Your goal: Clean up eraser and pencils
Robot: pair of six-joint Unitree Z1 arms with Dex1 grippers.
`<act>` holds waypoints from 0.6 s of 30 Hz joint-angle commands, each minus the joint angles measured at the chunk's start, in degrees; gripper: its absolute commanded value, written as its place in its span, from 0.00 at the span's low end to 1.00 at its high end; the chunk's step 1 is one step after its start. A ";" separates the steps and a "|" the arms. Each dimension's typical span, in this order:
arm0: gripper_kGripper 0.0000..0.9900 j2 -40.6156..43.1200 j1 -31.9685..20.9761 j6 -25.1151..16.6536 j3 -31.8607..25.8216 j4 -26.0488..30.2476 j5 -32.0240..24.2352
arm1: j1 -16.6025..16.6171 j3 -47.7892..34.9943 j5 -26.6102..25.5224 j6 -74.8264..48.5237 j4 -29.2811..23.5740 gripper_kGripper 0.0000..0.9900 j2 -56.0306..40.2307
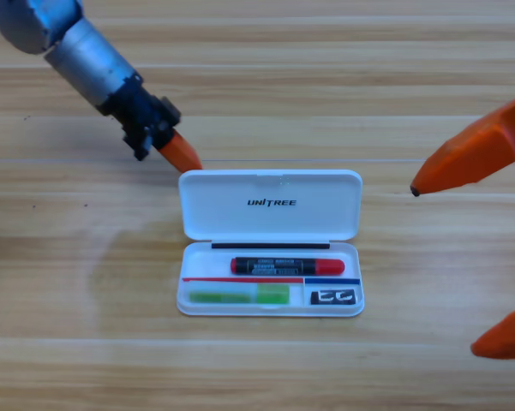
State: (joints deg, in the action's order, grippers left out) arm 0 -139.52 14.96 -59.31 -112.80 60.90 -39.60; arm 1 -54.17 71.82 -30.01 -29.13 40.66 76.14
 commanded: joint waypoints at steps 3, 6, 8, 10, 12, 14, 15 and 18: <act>0.00 -1.37 6.58 -1.42 0.39 4.58 -2.76 | 1.43 -1.59 -1.98 -0.14 -0.76 1.00 -0.02; 0.00 -0.49 8.07 -1.51 0.57 6.16 -2.76 | 1.43 -1.68 -2.16 -0.14 -0.67 1.00 -0.29; 0.00 0.74 8.77 -1.59 0.74 7.30 -2.76 | 1.43 -1.68 -2.16 -0.14 -0.76 1.00 -0.29; 0.00 2.76 9.39 -1.51 1.53 7.56 -2.67 | 1.43 -1.68 -2.16 -0.14 -0.67 1.00 -0.29; 0.00 5.04 9.92 -1.42 2.76 7.56 -2.67 | 1.43 -1.68 -2.16 -0.14 -0.67 1.00 -0.37; 0.00 7.33 10.53 -1.33 4.26 7.56 -2.67 | 1.43 -1.77 -2.16 -0.14 -0.67 1.00 -0.29; 0.00 8.47 10.71 -1.33 4.96 7.56 -2.67 | 1.43 -1.77 -2.16 -0.14 -0.76 1.00 -0.29; 0.00 11.02 11.50 -1.33 6.72 7.48 -2.32 | 1.43 -1.68 -2.16 -0.14 -0.76 1.00 -0.29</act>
State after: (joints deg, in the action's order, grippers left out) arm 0 -132.70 23.72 -60.24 -108.99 67.77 -41.68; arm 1 -54.13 71.73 -31.07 -29.13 40.59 76.13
